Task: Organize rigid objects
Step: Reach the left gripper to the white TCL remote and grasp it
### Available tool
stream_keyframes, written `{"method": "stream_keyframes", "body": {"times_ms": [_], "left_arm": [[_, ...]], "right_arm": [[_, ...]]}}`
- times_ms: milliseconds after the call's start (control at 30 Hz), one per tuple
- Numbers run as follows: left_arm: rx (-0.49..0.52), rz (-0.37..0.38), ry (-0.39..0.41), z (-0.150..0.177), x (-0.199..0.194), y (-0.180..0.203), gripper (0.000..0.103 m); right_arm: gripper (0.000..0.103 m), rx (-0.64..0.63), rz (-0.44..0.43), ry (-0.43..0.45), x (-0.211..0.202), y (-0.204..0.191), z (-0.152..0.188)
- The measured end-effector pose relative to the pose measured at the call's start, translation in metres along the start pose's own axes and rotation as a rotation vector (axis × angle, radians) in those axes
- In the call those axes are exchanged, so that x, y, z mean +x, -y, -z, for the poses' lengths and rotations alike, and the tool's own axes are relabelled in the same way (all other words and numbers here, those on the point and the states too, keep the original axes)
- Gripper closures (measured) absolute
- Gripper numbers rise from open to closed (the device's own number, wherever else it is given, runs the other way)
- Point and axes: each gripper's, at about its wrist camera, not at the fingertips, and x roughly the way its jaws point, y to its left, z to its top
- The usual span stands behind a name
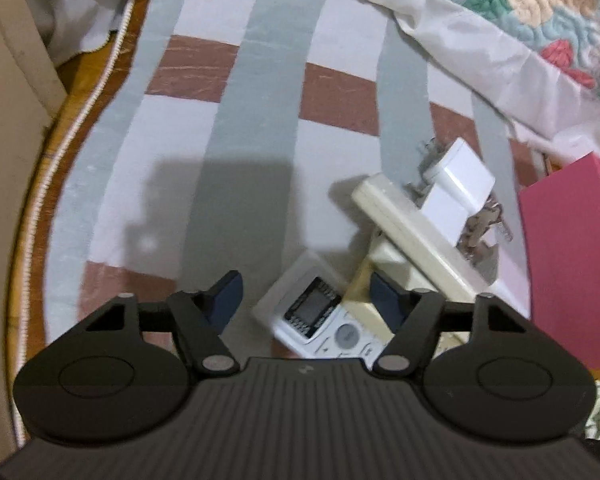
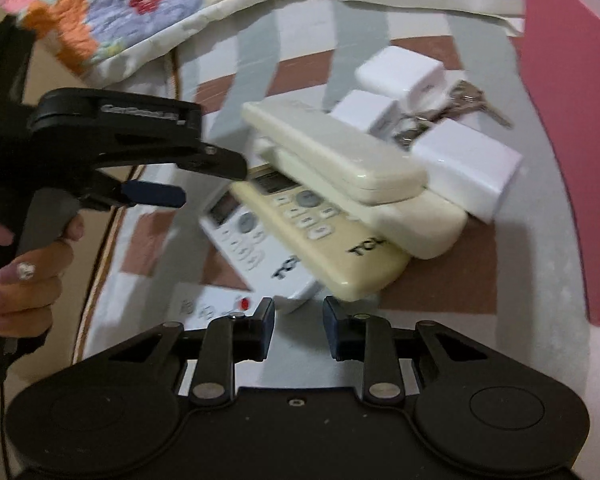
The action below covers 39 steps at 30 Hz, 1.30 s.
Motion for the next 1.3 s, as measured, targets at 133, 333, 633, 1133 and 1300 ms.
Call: {"method": "stream_keyframes", "body": {"times_ms": [133, 333, 633, 1133, 1300], "left_arm": [[-0.009, 0.050, 0.012, 0.002, 0.003, -0.004, 0.044], [-0.039, 0.206, -0.073, 0.013, -0.005, -0.004, 0.049], [0.121, 0.008, 0.056, 0.015, -0.013, 0.018, 0.045], [-0.010, 0.120, -0.027, 0.026, 0.000, -0.004, 0.031], [0.051, 0.087, -0.092, 0.039, -0.007, 0.002, 0.040]], "right_arm": [[0.067, 0.043, -0.022, 0.016, 0.006, 0.007, -0.003], [0.066, 0.094, -0.056, 0.022, 0.007, 0.012, -0.008], [0.070, 0.095, -0.019, 0.017, 0.002, 0.014, -0.006], [0.069, 0.236, -0.030, 0.008, 0.004, 0.022, -0.005], [0.070, 0.222, -0.007, 0.002, 0.001, 0.023, -0.006]]}}
